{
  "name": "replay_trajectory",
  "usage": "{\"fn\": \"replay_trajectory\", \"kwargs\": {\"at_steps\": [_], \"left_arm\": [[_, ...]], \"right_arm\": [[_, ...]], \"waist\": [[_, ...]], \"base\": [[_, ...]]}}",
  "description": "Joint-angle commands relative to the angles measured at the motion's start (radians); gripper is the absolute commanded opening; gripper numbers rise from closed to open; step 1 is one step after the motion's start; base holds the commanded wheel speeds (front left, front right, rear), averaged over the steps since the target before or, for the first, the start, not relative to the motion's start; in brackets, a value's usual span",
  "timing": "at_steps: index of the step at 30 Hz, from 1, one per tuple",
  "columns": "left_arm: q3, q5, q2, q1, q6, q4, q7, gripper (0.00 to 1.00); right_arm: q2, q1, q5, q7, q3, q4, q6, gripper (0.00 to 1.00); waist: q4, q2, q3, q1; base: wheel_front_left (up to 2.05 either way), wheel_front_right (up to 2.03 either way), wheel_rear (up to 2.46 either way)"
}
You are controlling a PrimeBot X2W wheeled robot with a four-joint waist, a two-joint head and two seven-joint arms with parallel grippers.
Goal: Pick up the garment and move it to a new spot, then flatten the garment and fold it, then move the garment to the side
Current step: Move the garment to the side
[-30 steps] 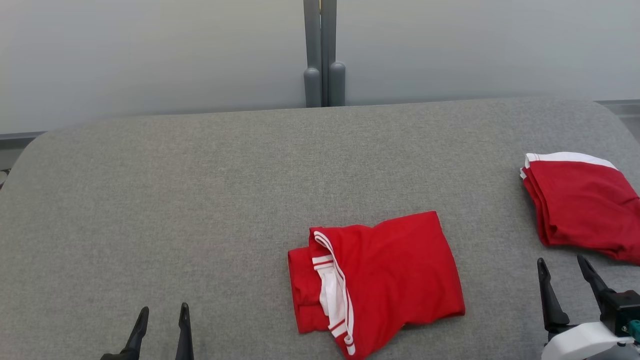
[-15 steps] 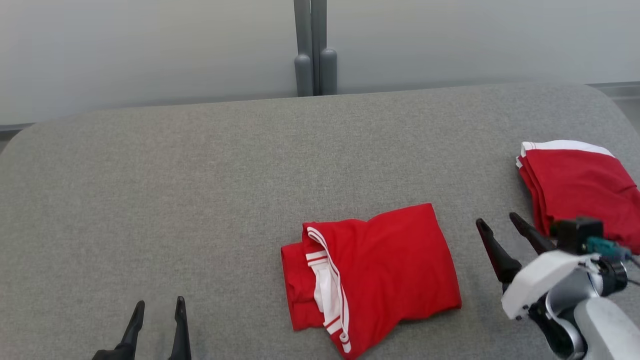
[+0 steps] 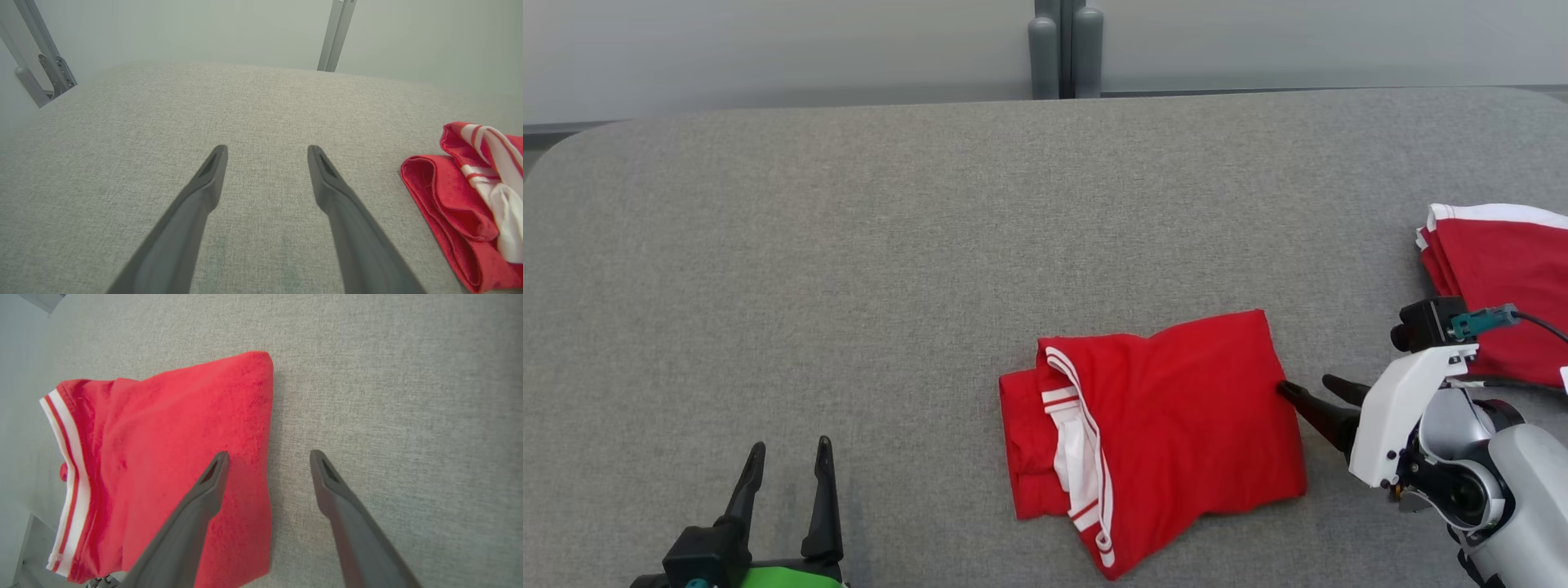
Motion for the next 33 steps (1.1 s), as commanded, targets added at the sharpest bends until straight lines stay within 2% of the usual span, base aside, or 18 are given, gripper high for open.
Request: {"fn": "replay_trajectory", "kwargs": {"at_steps": [1, 13, 14, 15, 22, 28, 33], "left_arm": [[0.001, 0.005, 0.0, -0.016, -0.005, 0.002, -0.002, 1.0], [-0.006, 0.019, -0.001, -0.048, -0.018, 0.014, -0.002, 1.0], [-0.007, 0.02, -0.001, -0.05, -0.018, 0.015, -0.002, 1.0], [-0.007, 0.02, -0.001, -0.05, -0.018, 0.015, -0.002, 1.0], [-0.01, 0.003, -0.001, -0.026, -0.018, 0.002, -0.002, 1.0], [-0.012, -0.001, 0.0, -0.018, -0.013, -0.028, -0.002, 1.0], [-0.024, -0.003, 0.0, -0.053, -0.015, -0.061, -0.002, 1.0]], "right_arm": [[0.01, -0.015, 0.022, 0.016, 0.004, 0.016, 0.0, 1.0], [0.05, -0.071, 0.091, 0.061, 0.053, 0.153, 0.0, 1.0], [0.052, -0.079, 0.1, 0.044, 0.056, 0.152, 0.0, 0.21], [0.05, -0.083, 0.109, 0.035, 0.052, 0.161, 0.0, 0.0], [0.002, -0.134, 0.156, 0.048, 0.11, 0.116, 0.0, 0.0], [-0.051, -0.222, 0.184, 0.114, 0.15, 0.018, 0.0, 0.0], [-0.084, -0.319, 0.179, 0.175, 0.137, -0.035, 0.0, 0.0]], "waist": [[0.025, -0.0001, 0.02, 0.0], [0.059, -0.0001, 0.033, 0.0], [0.06, -0.0001, 0.033, 0.0], [0.06, -0.0001, 0.031, 0.0], [0.008, -0.0001, 0.009, 0.0], [-0.101, -0.0001, -0.007, 0.0], [-0.181, -0.0001, 0.011, 0.0]], "base": [[0.0, 0.0, 0.0], [0.0, 0.0, 0.0], [0.0, 0.0, 0.0], [0.0, 0.0, 0.0], [0.0, 0.0, 0.0], [0.0, 0.0, 0.0], [0.0, 0.0, 0.0]]}}
